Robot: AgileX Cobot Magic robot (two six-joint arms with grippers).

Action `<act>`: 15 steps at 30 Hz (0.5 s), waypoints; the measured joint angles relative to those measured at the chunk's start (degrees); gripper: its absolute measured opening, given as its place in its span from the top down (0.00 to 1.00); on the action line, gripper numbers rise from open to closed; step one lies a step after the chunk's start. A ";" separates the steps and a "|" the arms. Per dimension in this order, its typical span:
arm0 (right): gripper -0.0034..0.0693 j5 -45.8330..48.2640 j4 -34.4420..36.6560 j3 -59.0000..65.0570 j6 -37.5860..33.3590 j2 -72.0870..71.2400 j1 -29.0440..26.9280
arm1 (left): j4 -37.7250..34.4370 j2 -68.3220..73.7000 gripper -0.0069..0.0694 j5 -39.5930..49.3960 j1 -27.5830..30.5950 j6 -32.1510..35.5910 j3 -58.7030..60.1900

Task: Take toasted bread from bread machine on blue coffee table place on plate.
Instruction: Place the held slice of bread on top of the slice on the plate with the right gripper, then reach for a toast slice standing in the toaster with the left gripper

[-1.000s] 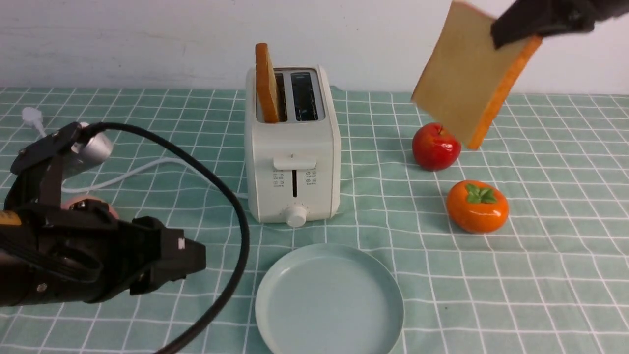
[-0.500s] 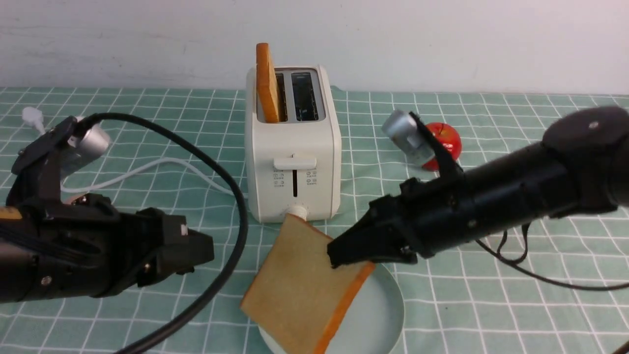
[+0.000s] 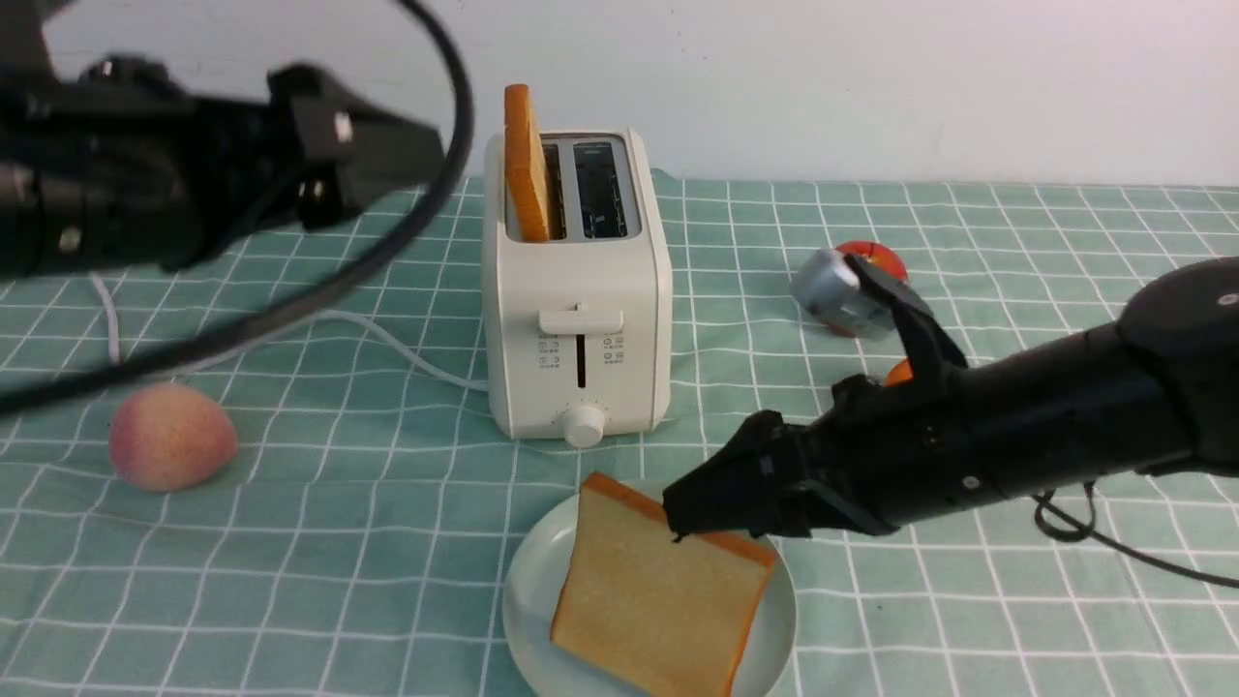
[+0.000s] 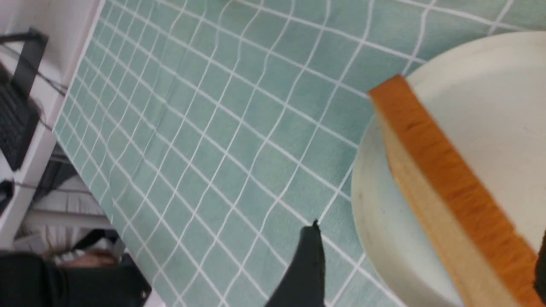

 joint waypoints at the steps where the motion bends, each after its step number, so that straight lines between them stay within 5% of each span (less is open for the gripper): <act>1: 0.03 1.39 -2.83 0.00 0.36 -2.40 0.00 | 1.77 3.30 0.04 2.36 0.00 -1.04 -5.00; 6: 0.11 9.43 -17.87 -0.98 9.25 -11.69 0.00 | 13.06 15.34 0.07 11.71 -0.04 -12.11 -20.88; 11: 0.27 13.62 -35.97 -1.26 25.86 -21.86 0.00 | 30.86 29.61 0.10 18.19 -2.32 -27.92 -36.74; 15: 0.35 14.65 -46.46 -1.28 36.08 -28.92 0.00 | 39.10 39.77 0.13 19.99 -5.55 -32.90 -46.23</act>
